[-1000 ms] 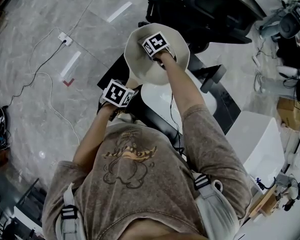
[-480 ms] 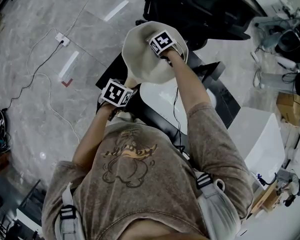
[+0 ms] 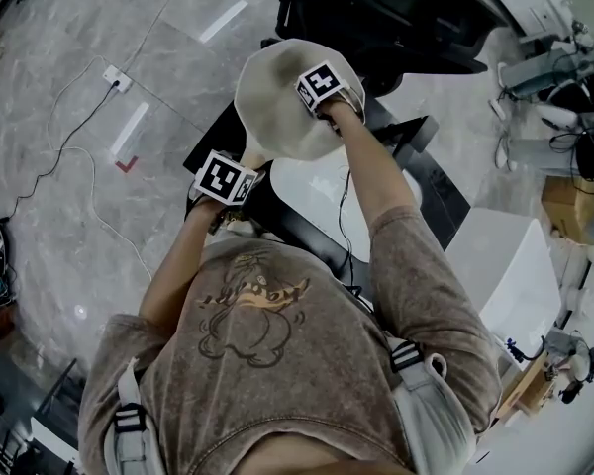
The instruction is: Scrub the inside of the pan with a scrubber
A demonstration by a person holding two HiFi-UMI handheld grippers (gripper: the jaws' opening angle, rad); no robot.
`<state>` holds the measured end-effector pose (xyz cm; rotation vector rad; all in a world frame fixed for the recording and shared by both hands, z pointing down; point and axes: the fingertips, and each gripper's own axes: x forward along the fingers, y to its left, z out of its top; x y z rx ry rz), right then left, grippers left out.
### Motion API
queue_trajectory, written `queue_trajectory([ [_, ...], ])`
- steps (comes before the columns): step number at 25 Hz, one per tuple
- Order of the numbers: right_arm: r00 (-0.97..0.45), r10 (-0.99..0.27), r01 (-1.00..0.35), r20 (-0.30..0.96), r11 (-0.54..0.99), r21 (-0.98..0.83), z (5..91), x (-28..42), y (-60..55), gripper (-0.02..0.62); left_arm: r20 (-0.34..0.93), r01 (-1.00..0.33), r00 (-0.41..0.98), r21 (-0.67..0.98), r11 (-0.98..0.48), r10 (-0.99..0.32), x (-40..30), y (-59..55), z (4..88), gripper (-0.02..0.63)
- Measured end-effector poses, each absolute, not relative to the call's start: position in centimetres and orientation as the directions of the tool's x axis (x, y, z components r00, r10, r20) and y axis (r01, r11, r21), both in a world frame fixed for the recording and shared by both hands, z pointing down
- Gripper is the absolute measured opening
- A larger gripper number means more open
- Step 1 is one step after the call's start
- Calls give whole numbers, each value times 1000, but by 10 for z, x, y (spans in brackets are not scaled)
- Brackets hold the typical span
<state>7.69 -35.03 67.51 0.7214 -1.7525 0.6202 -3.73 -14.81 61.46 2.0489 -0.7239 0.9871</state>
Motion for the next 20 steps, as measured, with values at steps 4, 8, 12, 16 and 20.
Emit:
queue_trajectory([
  [4,-199,-156,-730,967,683,-40,674,79,-339,83,825,-732,541,369,-573,-160,-38,-149,614,227],
  [8,-185,-122,-723,975,689,-51,675,80,-322,83,829,-733,536,363,-575,-160,-38,-148,615,229],
  [12,-218,-124,-732,968,677,-78,675,75,-306,83,834,-737,529,358,-573,-160,-37,-148,617,229],
  [16,-247,-100,-710,964,696,-110,673,60,-288,83,838,-737,523,353,-576,-155,-36,-147,617,229],
  [20,-273,-38,-638,961,755,-152,674,40,-268,83,843,-738,516,349,-578,-151,-35,-147,620,230],
])
